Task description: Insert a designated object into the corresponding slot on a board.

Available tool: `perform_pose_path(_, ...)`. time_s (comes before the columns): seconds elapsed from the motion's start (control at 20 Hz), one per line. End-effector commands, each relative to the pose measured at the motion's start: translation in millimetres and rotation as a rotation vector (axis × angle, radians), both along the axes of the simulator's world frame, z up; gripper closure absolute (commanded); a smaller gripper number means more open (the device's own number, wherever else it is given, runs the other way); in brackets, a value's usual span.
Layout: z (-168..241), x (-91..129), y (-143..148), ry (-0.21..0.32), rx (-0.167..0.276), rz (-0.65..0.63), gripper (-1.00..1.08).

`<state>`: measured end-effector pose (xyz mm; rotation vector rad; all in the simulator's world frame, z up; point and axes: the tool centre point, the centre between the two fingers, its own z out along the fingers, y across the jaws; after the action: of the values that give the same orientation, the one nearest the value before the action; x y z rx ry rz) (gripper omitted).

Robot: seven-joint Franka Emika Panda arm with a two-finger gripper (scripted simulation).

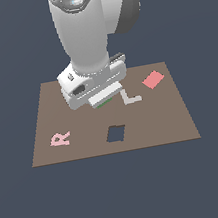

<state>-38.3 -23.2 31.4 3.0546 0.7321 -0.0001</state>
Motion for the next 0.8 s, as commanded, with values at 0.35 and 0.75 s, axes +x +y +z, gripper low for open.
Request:
perform_pose_path(0.35,2,8,-19,-0.001,0.000,-0.295,1.08)
perform_pose_path(0.75,4,9,-45,-0.001,0.001,-0.668,1.08)
